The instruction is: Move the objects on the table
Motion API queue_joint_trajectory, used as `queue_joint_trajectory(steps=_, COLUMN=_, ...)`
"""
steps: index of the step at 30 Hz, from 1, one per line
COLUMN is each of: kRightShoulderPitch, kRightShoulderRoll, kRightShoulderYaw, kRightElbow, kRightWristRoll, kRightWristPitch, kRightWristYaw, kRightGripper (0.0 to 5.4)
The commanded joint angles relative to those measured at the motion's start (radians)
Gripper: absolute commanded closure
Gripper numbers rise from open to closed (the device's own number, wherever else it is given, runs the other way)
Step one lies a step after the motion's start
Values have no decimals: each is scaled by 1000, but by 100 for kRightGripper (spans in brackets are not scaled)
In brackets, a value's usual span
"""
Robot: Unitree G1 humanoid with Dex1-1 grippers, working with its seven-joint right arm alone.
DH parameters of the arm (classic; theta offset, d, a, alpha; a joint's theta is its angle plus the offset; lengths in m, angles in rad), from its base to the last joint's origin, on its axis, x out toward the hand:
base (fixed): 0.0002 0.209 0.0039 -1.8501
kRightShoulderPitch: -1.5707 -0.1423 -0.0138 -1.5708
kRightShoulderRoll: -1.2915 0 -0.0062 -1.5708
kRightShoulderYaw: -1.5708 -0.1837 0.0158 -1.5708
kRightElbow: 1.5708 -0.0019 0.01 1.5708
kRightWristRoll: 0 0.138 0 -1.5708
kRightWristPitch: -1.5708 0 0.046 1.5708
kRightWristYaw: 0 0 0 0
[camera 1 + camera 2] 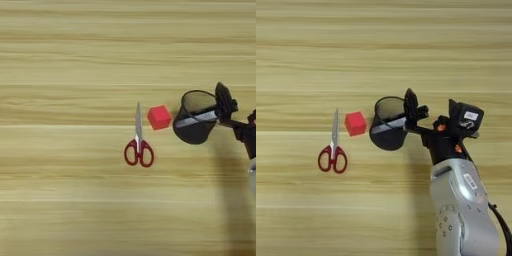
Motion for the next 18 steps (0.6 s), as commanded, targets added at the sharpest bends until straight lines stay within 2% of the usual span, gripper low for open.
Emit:
queue_joint_trajectory(steps=1, kRightShoulderPitch=-29, kRightShoulderRoll=-10, kRightShoulderYaw=3, kRightElbow=-21, kRightWristRoll=5, kRightWristPitch=-17, kRightWristYaw=7, kRightGripper=3)
queue_joint_trajectory(steps=11, kRightShoulderPitch=-38, kRightShoulderRoll=-4, kRightShoulderYaw=2, kRightElbow=17, kRightWristRoll=16, kRightWristPitch=-16, kRightWristYaw=11, kRightGripper=3)
queue_joint_trajectory(steps=14, kRightShoulderPitch=-41, kRightShoulderRoll=4, kRightShoulderYaw=-1, kRightElbow=26, kRightWristRoll=51, kRightWristPitch=9, kRightWristYaw=14, kRightGripper=3)
queue_joint_trajectory(steps=18, kRightShoulderPitch=-41, kRightShoulderRoll=-1, kRightShoulderYaw=-5, kRightElbow=26, kRightWristRoll=60, kRightWristPitch=9, kRightWristYaw=12, kRightGripper=3)
